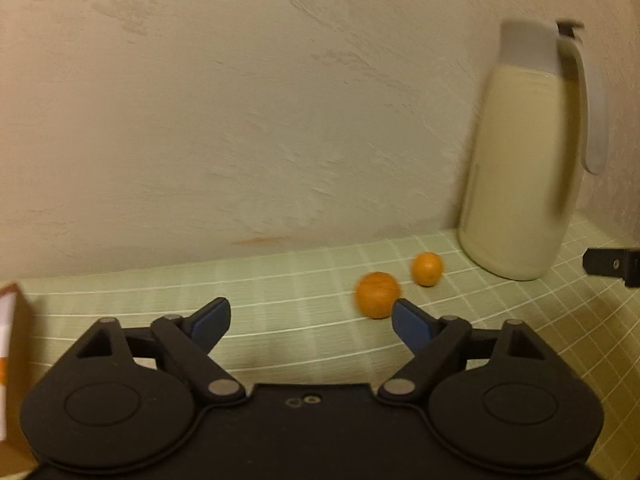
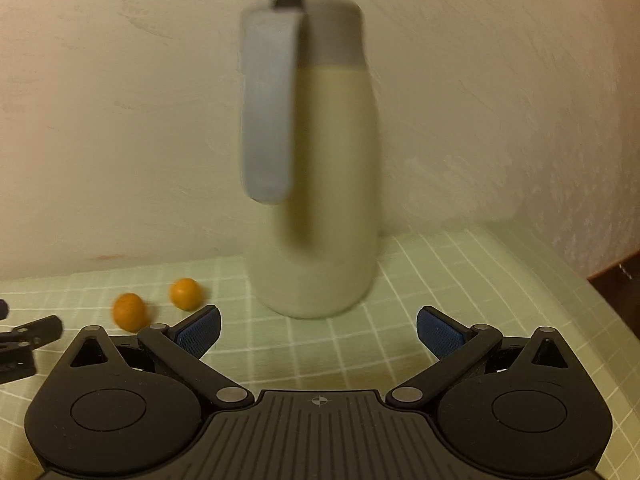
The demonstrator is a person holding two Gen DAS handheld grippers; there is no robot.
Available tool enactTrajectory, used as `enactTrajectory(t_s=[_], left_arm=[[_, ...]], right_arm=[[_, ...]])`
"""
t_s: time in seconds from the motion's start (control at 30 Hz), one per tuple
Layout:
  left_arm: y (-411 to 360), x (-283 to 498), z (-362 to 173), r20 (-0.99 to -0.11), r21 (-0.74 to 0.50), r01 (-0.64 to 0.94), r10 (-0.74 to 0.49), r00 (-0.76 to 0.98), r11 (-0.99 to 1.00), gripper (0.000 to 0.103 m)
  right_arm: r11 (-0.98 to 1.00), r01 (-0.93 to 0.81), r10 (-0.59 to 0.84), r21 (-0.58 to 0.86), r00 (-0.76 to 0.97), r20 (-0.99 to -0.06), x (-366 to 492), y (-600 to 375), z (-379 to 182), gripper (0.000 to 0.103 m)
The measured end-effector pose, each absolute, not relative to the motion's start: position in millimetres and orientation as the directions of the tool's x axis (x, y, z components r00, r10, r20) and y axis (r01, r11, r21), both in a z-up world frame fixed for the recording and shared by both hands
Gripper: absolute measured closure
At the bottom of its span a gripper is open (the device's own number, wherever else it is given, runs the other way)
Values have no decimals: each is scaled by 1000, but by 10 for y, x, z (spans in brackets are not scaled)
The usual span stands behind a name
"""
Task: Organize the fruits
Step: 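Withdraw both tools from the box back toward the last fruits, then grasp the brown round fruit with the left tool while the right tool grasps the small orange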
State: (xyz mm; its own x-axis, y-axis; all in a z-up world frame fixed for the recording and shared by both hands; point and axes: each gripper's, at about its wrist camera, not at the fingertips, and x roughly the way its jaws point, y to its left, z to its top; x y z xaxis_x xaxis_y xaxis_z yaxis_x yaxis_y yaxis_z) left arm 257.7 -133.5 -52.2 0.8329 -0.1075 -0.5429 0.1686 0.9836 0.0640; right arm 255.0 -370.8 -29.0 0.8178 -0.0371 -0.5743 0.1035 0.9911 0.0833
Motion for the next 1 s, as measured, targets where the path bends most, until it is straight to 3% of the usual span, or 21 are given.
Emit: enactTrajectory(t_s=[0.1,0.27,0.37,0.47,0.53,0.57,0.6,0.83,1.0], left_arm=[[-1456,2754,-654,-568,20,177,-134,812,984,35],[-1619,2984,-796,-576,-6,180,-150,804,984,37],[-1647,3083,-865,-585,-16,172,-149,797,985,45],[-1646,3169,-915,-589,-37,163,-153,793,986,47],[-1635,3213,-945,-594,-48,162,-158,789,986,58],[-1620,3228,-965,-597,-69,176,-182,782,982,71],[-1611,3231,-968,-593,-90,183,-201,780,979,74],[-1452,2983,-825,-596,-38,179,-166,785,983,74],[-1153,2725,-720,-607,-13,158,-134,783,987,74]], right_arm=[[989,123,-50,85,808,-587,2636,-3794,-367,0],[989,128,-55,81,801,-596,2731,-3893,-435,0],[989,128,-57,77,799,-598,2765,-3907,-467,0],[989,127,-52,79,789,-612,2813,-3932,-539,0],[990,120,-46,80,786,-617,2823,-3944,-563,0],[989,121,-45,82,785,-618,2827,-3952,-575,0],[989,123,-42,88,783,-620,2831,-3963,-589,0],[981,67,59,180,788,-613,2880,-3894,-621,0],[988,-53,127,144,808,-575,2931,-3508,-628,0]])
